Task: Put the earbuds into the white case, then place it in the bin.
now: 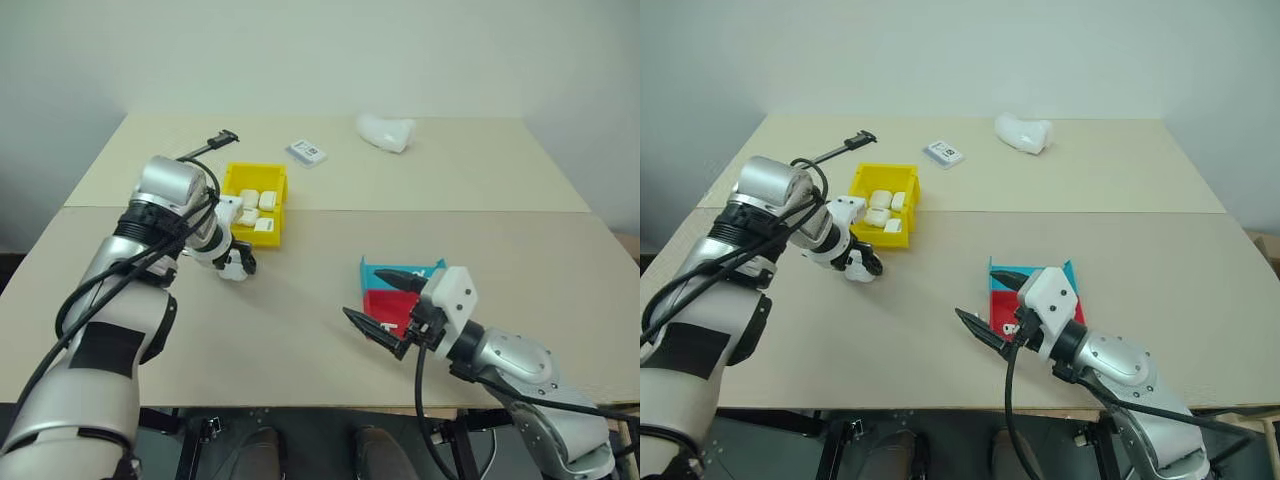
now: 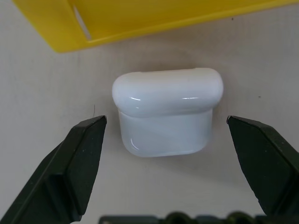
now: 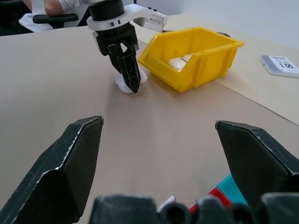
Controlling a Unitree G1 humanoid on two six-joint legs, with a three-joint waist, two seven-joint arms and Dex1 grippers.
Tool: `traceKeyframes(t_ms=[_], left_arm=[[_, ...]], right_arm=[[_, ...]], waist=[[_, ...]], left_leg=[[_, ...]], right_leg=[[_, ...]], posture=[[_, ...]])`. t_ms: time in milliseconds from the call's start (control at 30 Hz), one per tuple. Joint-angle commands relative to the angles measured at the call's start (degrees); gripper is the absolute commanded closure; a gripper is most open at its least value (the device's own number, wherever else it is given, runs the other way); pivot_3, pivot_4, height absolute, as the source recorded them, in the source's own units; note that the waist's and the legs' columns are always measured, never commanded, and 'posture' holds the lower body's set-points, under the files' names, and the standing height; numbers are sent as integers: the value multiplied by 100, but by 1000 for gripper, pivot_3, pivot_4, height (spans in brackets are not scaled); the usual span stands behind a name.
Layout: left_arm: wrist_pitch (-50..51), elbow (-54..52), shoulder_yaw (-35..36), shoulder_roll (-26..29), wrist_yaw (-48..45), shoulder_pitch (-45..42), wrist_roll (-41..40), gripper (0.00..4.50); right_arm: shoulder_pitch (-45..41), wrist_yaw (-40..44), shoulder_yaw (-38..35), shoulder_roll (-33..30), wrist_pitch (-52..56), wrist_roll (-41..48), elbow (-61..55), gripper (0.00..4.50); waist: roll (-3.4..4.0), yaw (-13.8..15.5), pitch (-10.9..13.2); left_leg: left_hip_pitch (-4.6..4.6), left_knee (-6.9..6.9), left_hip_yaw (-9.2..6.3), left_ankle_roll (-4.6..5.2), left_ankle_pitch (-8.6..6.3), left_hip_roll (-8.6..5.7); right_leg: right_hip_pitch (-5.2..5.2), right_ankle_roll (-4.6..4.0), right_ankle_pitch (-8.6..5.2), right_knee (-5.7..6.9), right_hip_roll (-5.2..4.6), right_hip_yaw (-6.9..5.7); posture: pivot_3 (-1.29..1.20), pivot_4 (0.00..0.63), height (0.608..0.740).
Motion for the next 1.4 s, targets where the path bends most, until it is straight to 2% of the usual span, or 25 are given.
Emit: traceKeyframes(t_ms=[33,233,333,433,467,600,667,733,833,900,1033,1100,1167,1233,1267,1400], left_arm=[[-228,239,57,-105,-226,-120,392,0],[-373,300,-133,-243,-844,-64,790,0],[-417,333,-63,-304,-1000,-18,934,561],[-414,336,-28,-324,-1081,14,1080,1486],[-413,314,4,-302,-1104,23,1120,1673],[-438,55,259,-137,-1047,99,1248,1673],[-371,-437,366,119,-1112,239,1224,1673],[-186,-1364,680,593,-1178,528,1079,1673],[-71,-2917,1512,1225,-1378,1213,665,1673],[-660,-4309,2581,1318,-1353,2179,405,1673],[-2260,-6479,4110,745,-1353,3984,32,1673],[-2617,-6920,4358,442,-1343,4362,-153,1673],[-2599,-6948,4708,96,-1661,4402,-892,1673],[-2760,-6958,4784,-105,-1938,4425,-1342,1673],[-3069,-6863,4680,-110,-2358,4431,-1475,1673],[-3953,-6512,4164,-56,-3454,4380,-1635,1673]], right_arm=[[54,-124,-40,38,26,44,-350,32],[143,-242,-81,29,79,83,-454,32],[159,-284,-77,25,96,91,-473,0],[165,-281,-94,8,94,100,-459,0],[166,-270,-107,1,89,104,-448,0],[162,-201,-132,-24,51,122,-372,0],[180,-171,-124,-36,24,114,-345,0],[237,-107,-153,-63,-34,117,-313,0],[316,-7,-213,-100,-117,111,-275,0],[346,84,-311,-139,-157,142,-229,0],[79,340,-507,-291,-121,251,-35,0],[-41,494,-607,-367,-128,323,67,0],[-226,673,-668,-492,-107,381,166,0],[-346,862,-754,-633,-131,447,281,0],[-487,973,-779,-742,-90,493,320,0],[-855,1406,-939,-1148,-35,647,550,0]], waist=[[0,2,0],[3,2,-2],[4,11,-2],[3,17,-2],[3,18,-2],[4,8,-2],[4,2,-2],[3,-34,-2],[3,-78,-1],[5,-59,-3],[6,23,-7],[3,80,-8],[2,130,-9],[4,136,-12],[5,128,-13],[5,111,-13]], left_leg=[[-2,1,0,0,0,0],[0,10,-5,1,-1,0],[-1,11,-7,1,-1,-1],[-3,11,-9,3,-2,-2],[-3,11,-9,4,-2,-2],[-2,12,-11,4,-3,-1],[-2,12,-12,4,-3,0],[-2,11,-15,4,-3,3],[-5,10,-28,4,-2,13],[-3,11,-26,3,-2,12],[27,18,-15,2,-3,8],[35,17,-12,3,-3,7],[44,18,-3,3,-3,4],[48,18,3,3,-3,5],[48,17,2,3,-3,5],[41,15,-1,6,-5,3]], right_leg=[[-1,0,0,0,0,-1],[7,0,0,5,-1,-6],[8,1,0,5,-1,-7],[8,1,0,2,-3,-7],[8,2,-1,1,-3,-7],[7,2,-1,3,-3,-7],[7,2,-1,4,-3,-7],[4,2,-1,5,-2,-6],[-8,-1,-3,15,4,8],[-13,0,-7,31,1,12],[14,2,-15,43,-17,15],[21,1,-12,45,-21,11],[31,1,-9,44,-18,6],[36,0,-9,42,-13,0],[37,-1,-10,40,-11,-1],[29,-2,-11,33,-7,10]], posture=[[0,150,740],[0,150,740],[0,150,740],[0,150,740],[0,150,740],[0,150,740],[0,150,740],[0,150,740],[0,150,740],[0,150,740],[0,150,740],[0,150,740],[0,150,740],[0,150,740],[0,150,740],[0,150,740]])
